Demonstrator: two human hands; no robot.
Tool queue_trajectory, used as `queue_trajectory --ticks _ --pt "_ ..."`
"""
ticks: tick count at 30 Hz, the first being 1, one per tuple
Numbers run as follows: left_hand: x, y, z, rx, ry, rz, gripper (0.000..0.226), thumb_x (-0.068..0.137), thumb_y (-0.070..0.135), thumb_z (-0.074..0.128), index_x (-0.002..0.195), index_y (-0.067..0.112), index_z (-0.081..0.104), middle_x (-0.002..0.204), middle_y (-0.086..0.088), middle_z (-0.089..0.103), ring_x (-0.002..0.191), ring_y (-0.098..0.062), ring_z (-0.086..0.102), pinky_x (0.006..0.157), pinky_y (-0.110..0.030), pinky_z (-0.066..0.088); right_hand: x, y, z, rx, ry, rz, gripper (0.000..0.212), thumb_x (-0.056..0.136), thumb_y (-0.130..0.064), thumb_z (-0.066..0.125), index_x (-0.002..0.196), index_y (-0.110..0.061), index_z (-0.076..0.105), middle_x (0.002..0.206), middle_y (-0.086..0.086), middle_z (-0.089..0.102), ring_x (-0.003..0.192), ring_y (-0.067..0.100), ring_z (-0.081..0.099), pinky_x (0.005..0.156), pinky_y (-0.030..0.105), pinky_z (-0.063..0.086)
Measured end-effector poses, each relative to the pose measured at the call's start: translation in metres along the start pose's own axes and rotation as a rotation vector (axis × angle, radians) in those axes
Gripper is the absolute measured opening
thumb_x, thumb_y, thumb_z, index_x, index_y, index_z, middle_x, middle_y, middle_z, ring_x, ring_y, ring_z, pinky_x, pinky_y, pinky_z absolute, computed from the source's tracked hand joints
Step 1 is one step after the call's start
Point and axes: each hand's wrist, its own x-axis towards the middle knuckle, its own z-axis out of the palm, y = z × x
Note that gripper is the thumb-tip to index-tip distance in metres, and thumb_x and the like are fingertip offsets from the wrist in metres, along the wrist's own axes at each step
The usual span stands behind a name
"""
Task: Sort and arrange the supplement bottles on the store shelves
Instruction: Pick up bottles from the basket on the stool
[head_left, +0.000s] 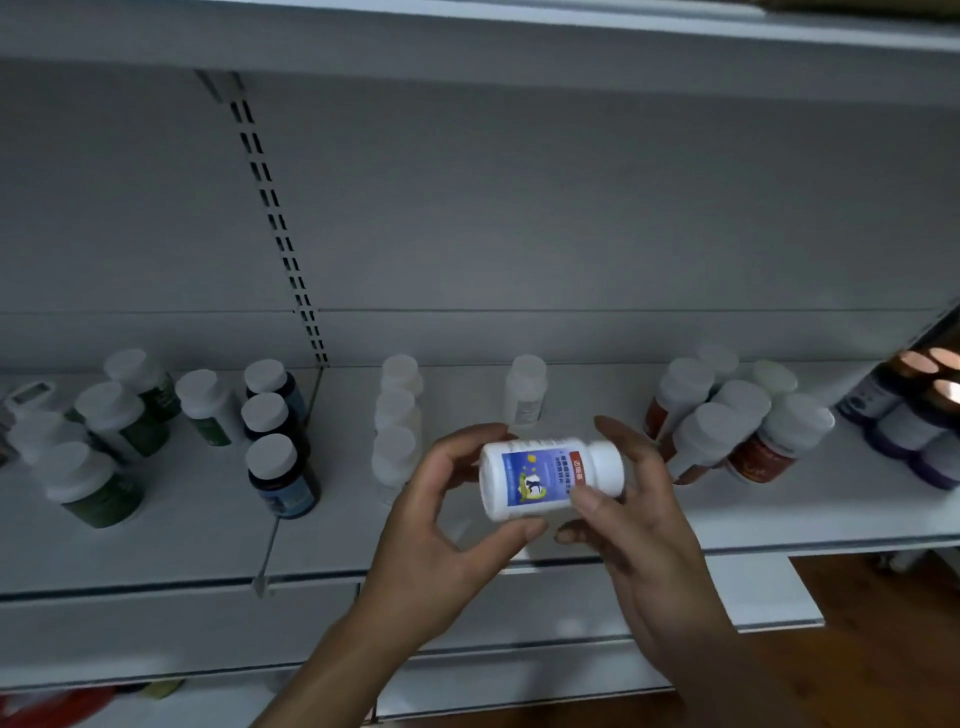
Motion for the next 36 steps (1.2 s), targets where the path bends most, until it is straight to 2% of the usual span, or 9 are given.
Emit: queue_trajectory --ticks 3,6,8,12,19,23,27,33,36 --pt "-0.001 0.003 0.004 -0.023 0.012 0.001 0.061 0.073 0.028 0.079 0.126 0.038 0.052 0.125 0.009 0.063 0.119 -0.02 0.059 0.098 -0.026 0.047 0.004 0.003 -0.004 0.117 -0.05 0.113 0.074 0.061 -0.045 0.084 0.127 -0.025 0.057 0.11 0.006 0.07 0.09 0.016 0.064 0.065 0.029 0.052" --pt "-0.001 0.011 0.011 -0.061 0.021 0.032 0.062 0.073 0.028 0.079 0.128 0.037 0.051 0.127 0.009 0.061 0.122 -0.02 0.057 0.099 -0.025 0.045 0.007 0.01 -0.007 0.254 -0.076 0.222 0.08 0.061 -0.057 0.082 0.126 -0.014 0.062 0.123 0.019 0.064 0.099 0.026 0.058 0.077 0.039 0.046" --pt "0.0 0.017 0.017 -0.094 0.013 0.053 0.06 0.073 0.025 0.078 0.126 0.038 0.054 0.128 0.01 0.06 0.124 -0.018 0.055 0.1 -0.023 0.044 0.007 0.014 -0.007 0.401 -0.118 0.314 0.076 0.061 -0.052 0.085 0.122 -0.011 0.066 0.123 0.02 0.064 0.101 0.027 0.059 0.083 0.039 0.047" --pt "-0.001 0.027 0.027 -0.091 -0.043 0.093 0.062 0.075 0.02 0.077 0.131 0.033 0.054 0.132 0.004 0.056 0.129 -0.027 0.05 0.103 -0.03 0.043 0.003 0.011 -0.005 0.707 -0.212 0.449 0.066 0.054 -0.028 0.093 0.112 -0.005 0.072 0.116 0.017 0.065 0.078 0.021 0.064 0.067 0.029 0.055" --pt "0.0 0.032 0.03 -0.047 -0.057 0.125 0.062 0.077 0.023 0.077 0.133 0.033 0.052 0.133 0.007 0.055 0.13 -0.026 0.049 0.105 -0.031 0.041 0.005 0.011 -0.008 0.772 -0.261 0.473 0.061 0.061 -0.023 0.09 0.115 -0.006 0.069 0.121 0.015 0.056 0.081 0.021 0.06 0.072 0.03 0.048" --pt "-0.001 0.028 0.026 -0.091 -0.037 0.109 0.064 0.078 0.019 0.076 0.134 0.034 0.051 0.135 0.006 0.056 0.13 -0.022 0.051 0.104 -0.028 0.042 0.006 0.009 -0.009 0.651 -0.221 0.358 0.063 0.06 -0.033 0.09 0.115 -0.007 0.07 0.115 0.013 0.067 0.086 0.02 0.066 0.069 0.029 0.055" --pt "-0.003 0.02 0.017 -0.183 -0.035 0.043 0.065 0.082 0.013 0.07 0.139 0.031 0.046 0.14 -0.001 0.053 0.13 -0.024 0.051 0.103 -0.034 0.047 0.008 0.001 -0.014 0.26 -0.094 0.096 0.061 0.063 -0.052 0.083 0.114 -0.024 0.068 0.113 0.007 0.069 0.096 0.017 0.063 0.074 0.026 0.052" --pt "-0.002 0.015 0.012 -0.213 -0.047 0.016 0.054 0.082 0.008 0.067 0.133 0.018 0.052 0.138 -0.007 0.052 0.126 -0.026 0.053 0.1 -0.031 0.047 0.005 -0.011 -0.018 -0.033 -0.069 -0.165 0.056 0.068 -0.051 0.081 0.114 -0.025 0.064 0.113 0.004 0.069 0.107 0.019 0.064 0.081 0.029 0.054" --pt "-0.002 0.014 0.01 -0.231 -0.049 -0.003 0.05 0.082 0.009 0.067 0.13 0.015 0.053 0.137 -0.007 0.053 0.126 -0.027 0.053 0.098 -0.032 0.048 0.005 -0.009 -0.021 -0.067 -0.102 -0.198 0.044 0.073 -0.032 0.079 0.114 -0.024 0.064 0.115 0.002 0.068 0.11 0.021 0.063 0.083 0.028 0.054"
